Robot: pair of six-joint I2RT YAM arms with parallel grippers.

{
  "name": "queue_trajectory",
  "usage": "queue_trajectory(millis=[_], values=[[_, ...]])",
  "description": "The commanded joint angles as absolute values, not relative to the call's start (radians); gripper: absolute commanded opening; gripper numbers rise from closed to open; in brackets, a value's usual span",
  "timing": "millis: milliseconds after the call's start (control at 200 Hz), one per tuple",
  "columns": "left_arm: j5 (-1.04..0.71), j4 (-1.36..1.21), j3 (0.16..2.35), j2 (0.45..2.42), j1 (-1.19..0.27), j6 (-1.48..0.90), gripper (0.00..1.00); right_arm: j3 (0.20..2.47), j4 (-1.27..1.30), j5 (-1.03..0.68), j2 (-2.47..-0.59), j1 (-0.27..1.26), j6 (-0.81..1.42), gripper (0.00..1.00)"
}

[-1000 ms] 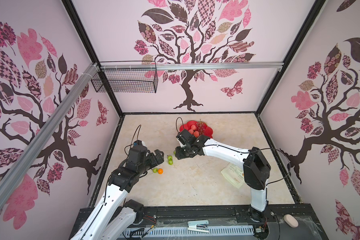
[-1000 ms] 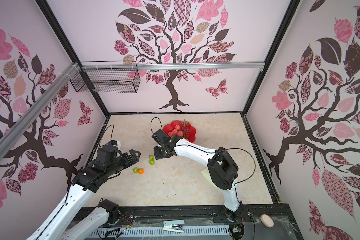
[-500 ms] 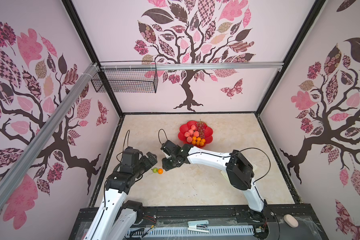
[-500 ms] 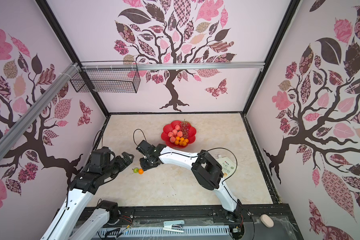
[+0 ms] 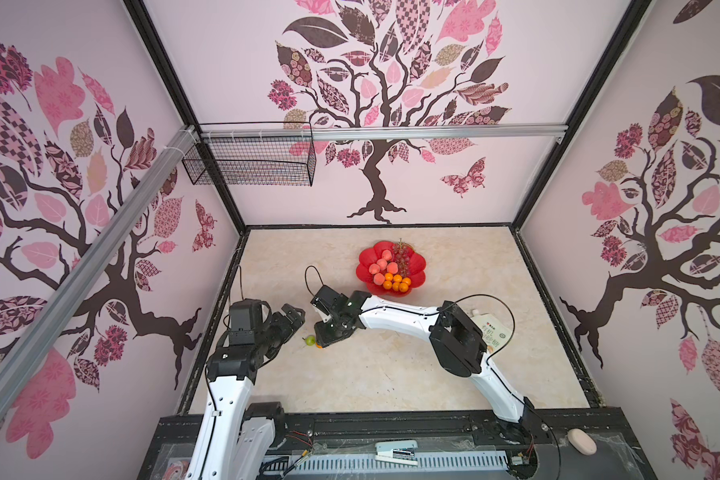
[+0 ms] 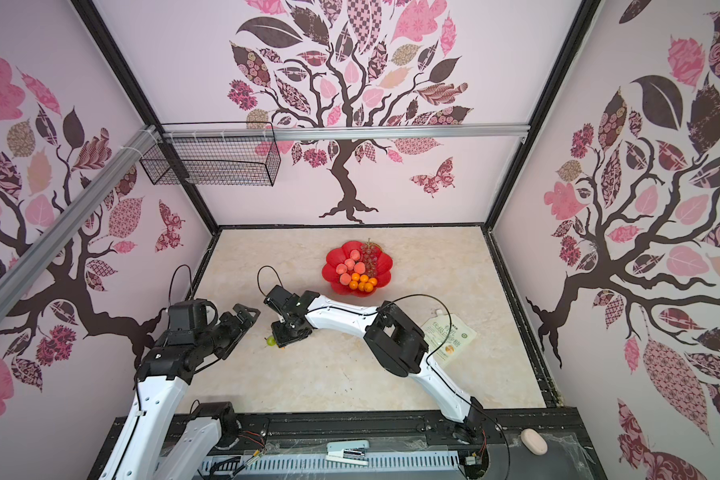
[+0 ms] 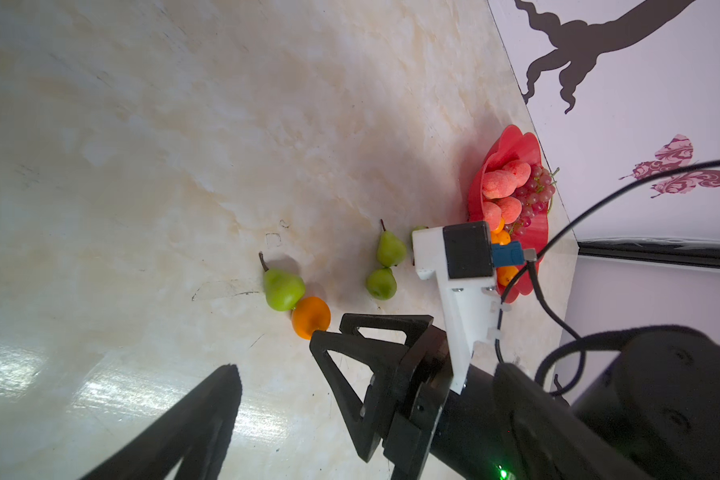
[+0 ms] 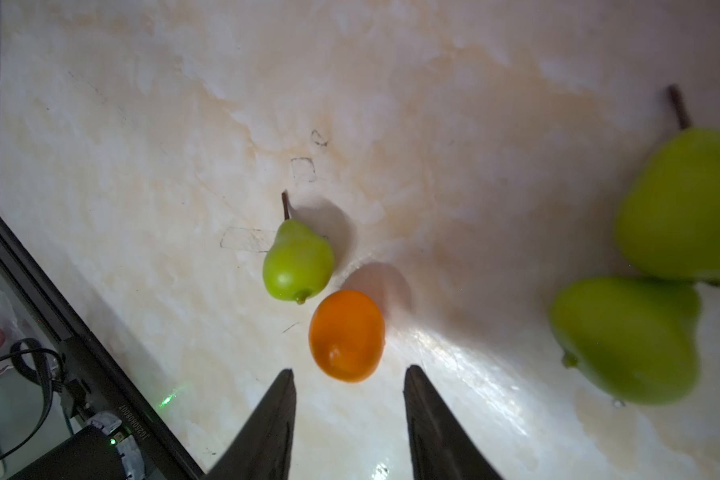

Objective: Place and organize the fake fruits in the fruit bowl
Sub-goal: 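Lower the right gripper and close it on the kumquat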

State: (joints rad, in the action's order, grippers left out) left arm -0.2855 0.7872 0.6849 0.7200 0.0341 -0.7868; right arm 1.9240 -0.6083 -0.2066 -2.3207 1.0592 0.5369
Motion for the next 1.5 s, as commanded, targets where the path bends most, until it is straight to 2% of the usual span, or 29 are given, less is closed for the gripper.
queue_trajectory(millis=[0,460,1275,1495], values=[[-0.306,0.773,0.66,0.724,0.039,-0.759,0.98,1.98,-0.656,-0.222,-2.374,1.063,0.527,0.46],[-0.311,0.779,0.667,0.729,0.04,-0.738,0.98,2.084,-0.724,-0.207,-2.449,1.063,0.526,0.45],[-0.327,0.767,0.66,0.741,0.04,-0.732,0.98,2.081,-0.718,-0.208,-2.462,1.063,0.534,0.44],[-0.327,0.765,0.66,0.741,0.04,-0.732,0.98,2.08,-0.724,-0.207,-2.461,1.063,0.532,0.41]])
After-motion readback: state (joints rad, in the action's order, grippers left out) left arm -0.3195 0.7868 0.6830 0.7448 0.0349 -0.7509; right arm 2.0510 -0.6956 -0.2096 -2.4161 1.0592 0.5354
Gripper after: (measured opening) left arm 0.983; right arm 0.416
